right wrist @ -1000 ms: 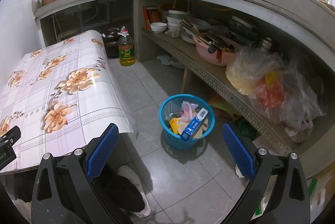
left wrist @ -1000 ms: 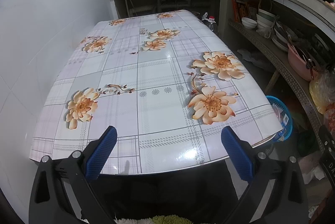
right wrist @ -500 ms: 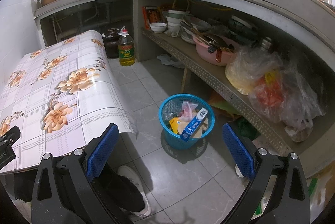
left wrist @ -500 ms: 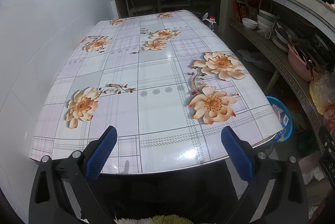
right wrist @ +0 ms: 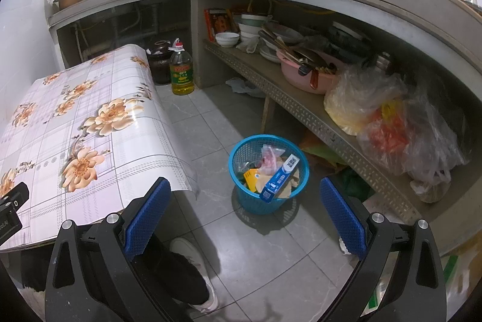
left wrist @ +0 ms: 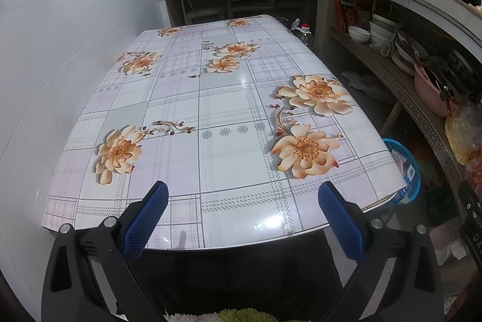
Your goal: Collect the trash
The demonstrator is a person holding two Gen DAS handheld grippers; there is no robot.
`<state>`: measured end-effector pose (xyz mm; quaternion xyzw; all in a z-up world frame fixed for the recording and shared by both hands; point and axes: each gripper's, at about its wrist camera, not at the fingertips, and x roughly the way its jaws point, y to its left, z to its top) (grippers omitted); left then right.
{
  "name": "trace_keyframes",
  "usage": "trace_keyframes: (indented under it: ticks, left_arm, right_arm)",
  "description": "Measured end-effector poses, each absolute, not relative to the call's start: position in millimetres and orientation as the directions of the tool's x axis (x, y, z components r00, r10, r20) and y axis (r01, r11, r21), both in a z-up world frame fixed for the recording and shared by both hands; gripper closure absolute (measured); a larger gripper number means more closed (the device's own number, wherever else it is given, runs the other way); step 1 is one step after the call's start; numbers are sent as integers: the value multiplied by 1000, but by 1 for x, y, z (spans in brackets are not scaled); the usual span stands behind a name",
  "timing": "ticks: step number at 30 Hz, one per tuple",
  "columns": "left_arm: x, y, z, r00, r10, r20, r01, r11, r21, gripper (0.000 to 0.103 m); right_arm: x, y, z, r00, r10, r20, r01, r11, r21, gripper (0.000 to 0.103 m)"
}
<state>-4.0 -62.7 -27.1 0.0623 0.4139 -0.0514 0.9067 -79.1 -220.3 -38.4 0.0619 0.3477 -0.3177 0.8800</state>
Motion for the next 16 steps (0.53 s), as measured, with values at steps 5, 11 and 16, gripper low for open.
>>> trace_keyframes:
  ticks: [5, 11, 16]
  left_arm:
    - [-4, -62, -27, 652, -41, -757, 144, 987, 71, 5]
    - [-3, -62, -27, 650, -40, -759, 145, 987, 72, 5]
    - [-4, -61, -26, 643, -41, -765, 140, 988, 65, 5]
  right_arm:
    - [-79, -221, -39, 556, -515, -652, 601, 791, -112, 8]
    - [-79, -221, -39, 557, -516, -651, 601, 791, -112, 8]
    - [-79, -222, -39, 557, -515, -652, 600, 792, -112, 8]
